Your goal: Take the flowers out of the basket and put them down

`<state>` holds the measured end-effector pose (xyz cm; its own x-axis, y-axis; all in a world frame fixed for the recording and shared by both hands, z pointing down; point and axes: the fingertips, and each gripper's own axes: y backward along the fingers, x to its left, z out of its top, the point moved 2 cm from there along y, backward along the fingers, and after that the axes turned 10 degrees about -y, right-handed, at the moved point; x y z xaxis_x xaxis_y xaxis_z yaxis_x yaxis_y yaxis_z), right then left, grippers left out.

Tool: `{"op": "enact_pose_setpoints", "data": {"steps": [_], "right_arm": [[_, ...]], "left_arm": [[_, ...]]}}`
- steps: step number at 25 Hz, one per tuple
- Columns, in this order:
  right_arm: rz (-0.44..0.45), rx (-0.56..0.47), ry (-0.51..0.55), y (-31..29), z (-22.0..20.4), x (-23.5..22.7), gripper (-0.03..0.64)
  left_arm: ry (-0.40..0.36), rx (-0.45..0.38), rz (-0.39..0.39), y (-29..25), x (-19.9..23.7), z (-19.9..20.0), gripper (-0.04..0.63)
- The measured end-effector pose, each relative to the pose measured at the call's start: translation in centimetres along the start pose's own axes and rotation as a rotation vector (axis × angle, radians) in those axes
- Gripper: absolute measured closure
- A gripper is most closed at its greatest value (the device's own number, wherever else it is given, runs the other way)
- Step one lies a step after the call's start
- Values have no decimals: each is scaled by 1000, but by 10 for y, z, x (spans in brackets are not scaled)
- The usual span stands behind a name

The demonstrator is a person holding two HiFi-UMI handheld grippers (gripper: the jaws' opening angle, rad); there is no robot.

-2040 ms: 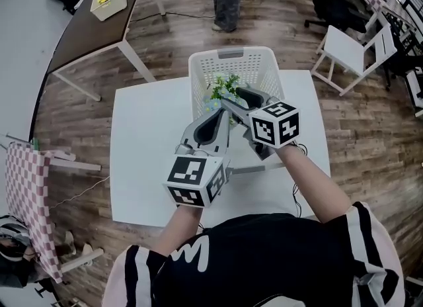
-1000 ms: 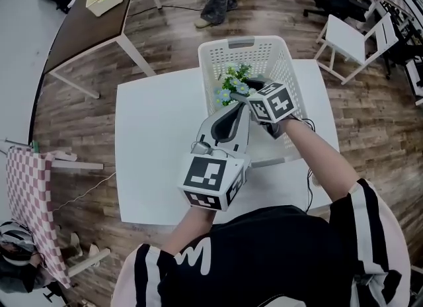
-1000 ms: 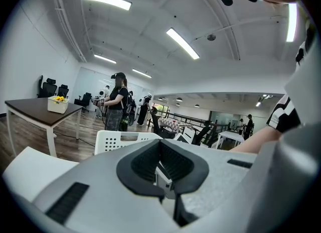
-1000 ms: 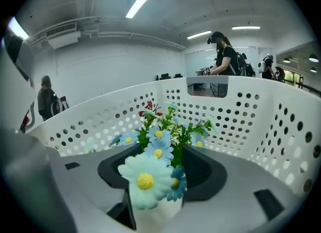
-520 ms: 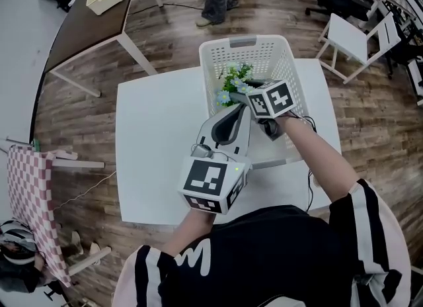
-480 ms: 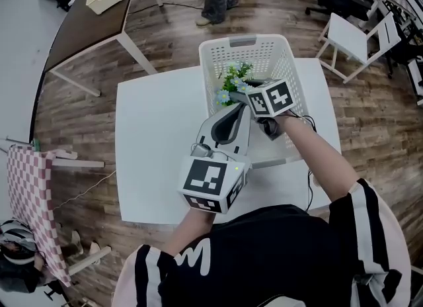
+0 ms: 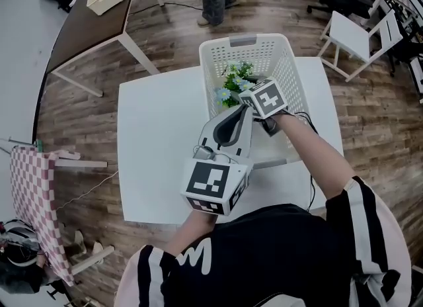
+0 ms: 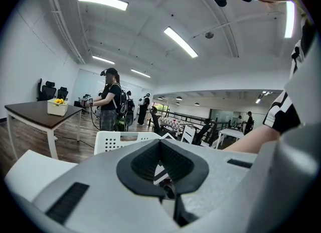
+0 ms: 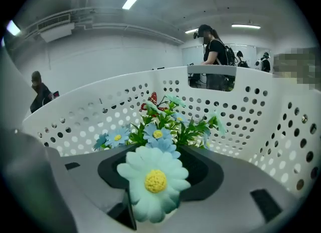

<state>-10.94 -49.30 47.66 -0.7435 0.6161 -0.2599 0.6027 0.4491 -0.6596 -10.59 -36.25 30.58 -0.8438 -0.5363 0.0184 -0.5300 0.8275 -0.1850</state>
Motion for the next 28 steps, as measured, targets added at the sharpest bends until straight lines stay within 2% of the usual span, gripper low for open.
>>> {"op": "enact_pose_setpoints", "data": {"steps": [1,4,7,11,14,19,25,28], "right_arm": [[0,2,17,1,0,2,383],[14,7,100,1,-1,12,490],[15,-8,145,-2,-1,17,508],[27,3,142,-1,-2,16,552],[10,10,169,1,-3,16,565],[1,9,135,7,1,14,571],[-21,-44,151,23,13,18,572],[-19,-76,101,32,19,18,575]], "left_arm": [[1,1,0,0,0,0,591],[-1,5,-1,-1,1,0,591],[-4,8,-1,-2,1,0,591],[-1,4,2,-1,1,0,591],[4,1,1,-1,1,-1,591],[14,-7,2,-1,2,-1,591],[24,-12,-7,0,4,1,591],[28,-12,-8,2,5,0,591]]}}
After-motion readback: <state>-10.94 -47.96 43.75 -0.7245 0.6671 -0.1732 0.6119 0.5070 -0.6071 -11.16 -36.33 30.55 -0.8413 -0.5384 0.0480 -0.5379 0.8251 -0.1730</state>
